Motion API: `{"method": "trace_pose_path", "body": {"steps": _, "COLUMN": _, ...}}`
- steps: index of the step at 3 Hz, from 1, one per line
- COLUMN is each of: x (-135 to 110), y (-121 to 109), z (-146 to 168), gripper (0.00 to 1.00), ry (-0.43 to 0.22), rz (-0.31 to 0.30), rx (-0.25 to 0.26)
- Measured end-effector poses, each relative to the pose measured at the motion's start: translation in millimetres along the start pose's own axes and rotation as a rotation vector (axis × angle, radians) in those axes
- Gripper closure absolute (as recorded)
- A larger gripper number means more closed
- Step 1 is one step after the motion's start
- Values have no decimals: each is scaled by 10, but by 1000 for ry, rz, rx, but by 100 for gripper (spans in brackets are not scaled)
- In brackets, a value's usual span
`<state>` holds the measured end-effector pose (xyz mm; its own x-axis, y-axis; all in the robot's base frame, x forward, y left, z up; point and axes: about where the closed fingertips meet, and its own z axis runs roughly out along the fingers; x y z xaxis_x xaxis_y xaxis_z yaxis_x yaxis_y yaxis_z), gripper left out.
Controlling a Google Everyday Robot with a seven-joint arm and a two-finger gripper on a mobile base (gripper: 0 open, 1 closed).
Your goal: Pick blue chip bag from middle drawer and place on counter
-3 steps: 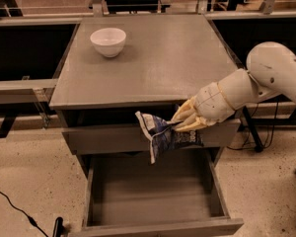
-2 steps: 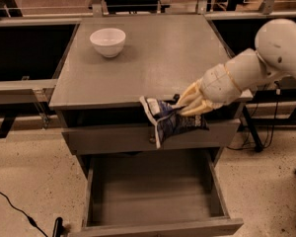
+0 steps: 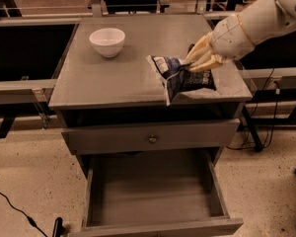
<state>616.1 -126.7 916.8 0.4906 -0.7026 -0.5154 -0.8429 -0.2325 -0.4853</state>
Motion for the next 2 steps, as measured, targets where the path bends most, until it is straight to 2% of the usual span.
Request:
{"method": "trace_pose_path", "body": {"steps": 1, "x": 84, "y": -331, "z": -142, "gripper": 100, "ry": 65, "rz": -6, "rx": 55}}
{"method": "trace_pose_path", "body": {"steps": 2, "x": 236, "y": -497, "z": -147, "gripper": 100, "ry": 122, "rz": -26, "rx": 99}}
